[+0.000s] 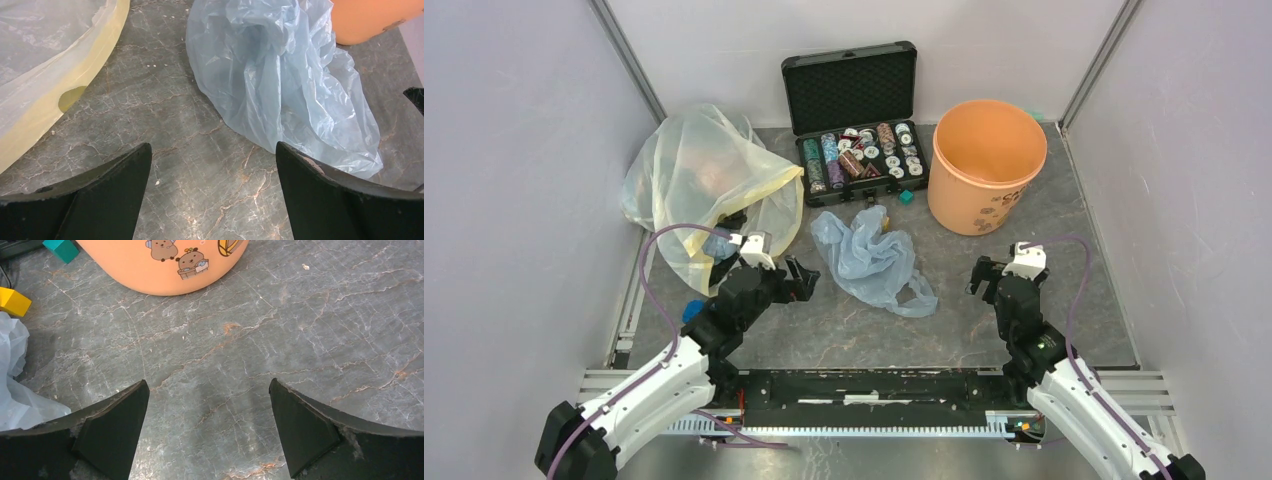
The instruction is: Put the trash bags into the trash bin
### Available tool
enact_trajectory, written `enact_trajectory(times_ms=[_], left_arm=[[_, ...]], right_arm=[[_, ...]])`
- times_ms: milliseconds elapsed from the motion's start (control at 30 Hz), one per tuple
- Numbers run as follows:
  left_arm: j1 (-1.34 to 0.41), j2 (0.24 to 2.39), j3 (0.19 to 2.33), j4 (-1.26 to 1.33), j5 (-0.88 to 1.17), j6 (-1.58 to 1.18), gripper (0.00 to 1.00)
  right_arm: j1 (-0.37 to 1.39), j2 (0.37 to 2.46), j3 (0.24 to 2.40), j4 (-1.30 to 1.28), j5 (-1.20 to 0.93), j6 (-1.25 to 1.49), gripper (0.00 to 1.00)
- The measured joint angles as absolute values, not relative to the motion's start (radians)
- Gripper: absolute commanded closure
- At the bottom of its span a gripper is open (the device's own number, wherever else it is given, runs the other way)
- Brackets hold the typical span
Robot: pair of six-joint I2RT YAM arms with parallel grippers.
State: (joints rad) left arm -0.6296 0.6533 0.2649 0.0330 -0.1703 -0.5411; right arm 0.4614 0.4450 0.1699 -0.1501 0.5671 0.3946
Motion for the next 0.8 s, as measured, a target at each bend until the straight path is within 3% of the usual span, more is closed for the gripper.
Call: enact_trajectory(times_ms=[333,633,800], left_arm=[[-0.630,0.623,0.246,0.063,-0.095,-0.514,0.00],[-0.630,0.621,0.232,0.112,0.029,-0.479,0.00],[-0.630,0.674,0.228,0.175,0.117,-0.472,0.03]], right_arm=[[0.461,0.457,0.184,-0.157,0.418,0.345,0.02],[0.464,0.514,0.213,-0.036,-0.079,0.256,0.12],[0.524,0.568,0.213,0.044,-0.202,0.251,0.15]])
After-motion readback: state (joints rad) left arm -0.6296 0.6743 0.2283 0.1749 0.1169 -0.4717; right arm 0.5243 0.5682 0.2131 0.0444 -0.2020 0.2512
